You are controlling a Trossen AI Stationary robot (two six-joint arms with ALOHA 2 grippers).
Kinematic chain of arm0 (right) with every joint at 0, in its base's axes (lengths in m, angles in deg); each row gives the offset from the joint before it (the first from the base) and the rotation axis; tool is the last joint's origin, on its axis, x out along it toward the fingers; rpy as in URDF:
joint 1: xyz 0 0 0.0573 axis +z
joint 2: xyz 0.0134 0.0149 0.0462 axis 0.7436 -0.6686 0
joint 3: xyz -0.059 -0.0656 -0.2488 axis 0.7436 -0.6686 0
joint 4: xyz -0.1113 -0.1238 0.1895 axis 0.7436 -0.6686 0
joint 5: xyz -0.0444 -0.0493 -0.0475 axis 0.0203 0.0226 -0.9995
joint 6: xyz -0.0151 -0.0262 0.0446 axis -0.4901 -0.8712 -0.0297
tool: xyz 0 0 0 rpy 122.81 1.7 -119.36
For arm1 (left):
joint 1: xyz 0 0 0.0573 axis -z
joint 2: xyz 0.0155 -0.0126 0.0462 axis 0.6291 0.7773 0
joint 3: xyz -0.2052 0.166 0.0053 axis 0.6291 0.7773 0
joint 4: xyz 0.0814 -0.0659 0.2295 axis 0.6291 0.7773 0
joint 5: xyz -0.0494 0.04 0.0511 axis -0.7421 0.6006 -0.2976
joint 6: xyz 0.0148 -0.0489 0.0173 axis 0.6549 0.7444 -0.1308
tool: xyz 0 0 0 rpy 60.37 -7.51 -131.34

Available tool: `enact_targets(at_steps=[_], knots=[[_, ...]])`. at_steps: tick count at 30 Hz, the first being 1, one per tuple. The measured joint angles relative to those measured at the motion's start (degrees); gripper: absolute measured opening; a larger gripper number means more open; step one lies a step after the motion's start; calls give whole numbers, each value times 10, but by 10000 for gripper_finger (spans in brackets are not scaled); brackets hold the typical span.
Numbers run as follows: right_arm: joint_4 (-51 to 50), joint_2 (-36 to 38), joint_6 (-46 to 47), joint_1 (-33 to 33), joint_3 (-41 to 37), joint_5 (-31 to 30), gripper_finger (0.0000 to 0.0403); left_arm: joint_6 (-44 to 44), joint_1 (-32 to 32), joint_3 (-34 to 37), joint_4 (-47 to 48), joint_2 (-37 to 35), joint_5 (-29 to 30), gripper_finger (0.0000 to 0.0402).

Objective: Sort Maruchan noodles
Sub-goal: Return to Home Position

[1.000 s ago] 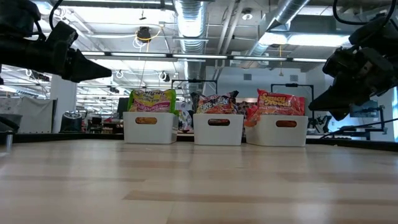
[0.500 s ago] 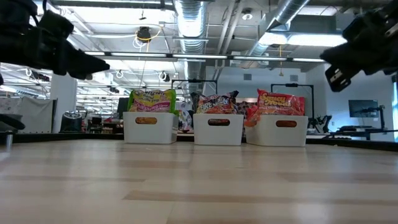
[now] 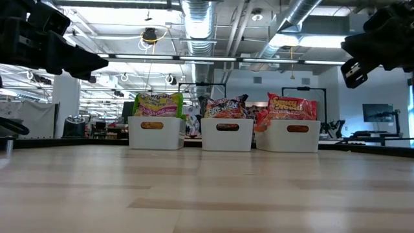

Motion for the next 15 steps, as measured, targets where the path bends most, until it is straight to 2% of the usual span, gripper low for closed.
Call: enact_targets(at_steps=[15], knots=[[0,0,0,8,0,0,63,0,0,0,0,0,0,129]])
